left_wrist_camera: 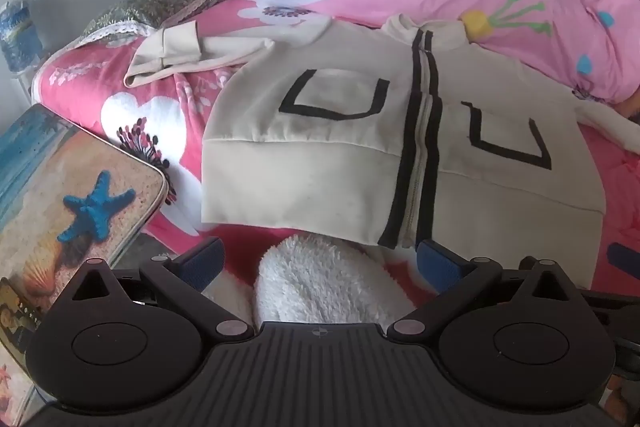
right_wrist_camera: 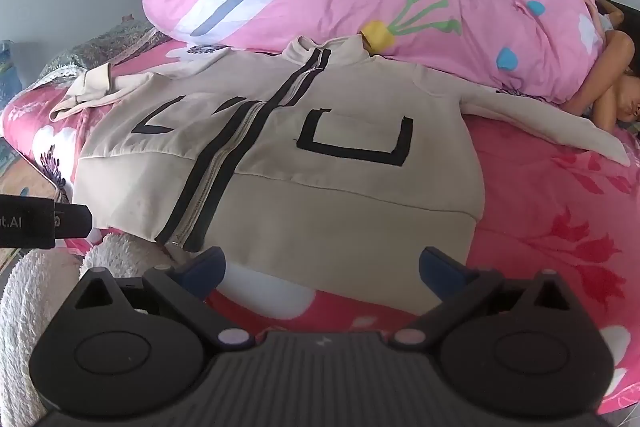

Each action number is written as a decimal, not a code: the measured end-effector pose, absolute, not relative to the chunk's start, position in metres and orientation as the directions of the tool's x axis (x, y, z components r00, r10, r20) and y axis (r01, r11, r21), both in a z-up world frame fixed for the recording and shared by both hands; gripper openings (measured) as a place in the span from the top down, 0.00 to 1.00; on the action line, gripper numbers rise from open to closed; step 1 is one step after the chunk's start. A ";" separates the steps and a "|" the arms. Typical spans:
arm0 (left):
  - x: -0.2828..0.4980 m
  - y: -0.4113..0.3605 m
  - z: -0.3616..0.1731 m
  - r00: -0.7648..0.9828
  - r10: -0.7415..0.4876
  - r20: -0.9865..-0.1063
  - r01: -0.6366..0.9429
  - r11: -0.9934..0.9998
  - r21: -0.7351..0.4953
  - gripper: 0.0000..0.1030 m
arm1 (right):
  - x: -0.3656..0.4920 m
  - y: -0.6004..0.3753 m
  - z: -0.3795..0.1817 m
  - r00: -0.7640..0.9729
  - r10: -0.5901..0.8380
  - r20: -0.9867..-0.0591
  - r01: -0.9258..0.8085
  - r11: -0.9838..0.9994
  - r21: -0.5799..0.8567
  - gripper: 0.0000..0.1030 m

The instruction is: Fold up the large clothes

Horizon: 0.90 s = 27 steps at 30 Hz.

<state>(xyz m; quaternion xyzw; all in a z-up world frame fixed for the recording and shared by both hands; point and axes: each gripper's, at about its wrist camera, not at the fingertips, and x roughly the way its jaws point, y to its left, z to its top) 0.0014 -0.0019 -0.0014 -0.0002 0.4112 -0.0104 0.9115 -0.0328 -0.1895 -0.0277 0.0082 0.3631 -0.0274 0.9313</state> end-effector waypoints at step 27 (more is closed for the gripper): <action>0.002 0.001 -0.004 0.659 -0.021 -0.752 0.017 1.000 -0.014 0.00 | -0.029 -0.189 -0.027 0.731 -0.055 -0.680 0.069 0.998 -0.006 0.00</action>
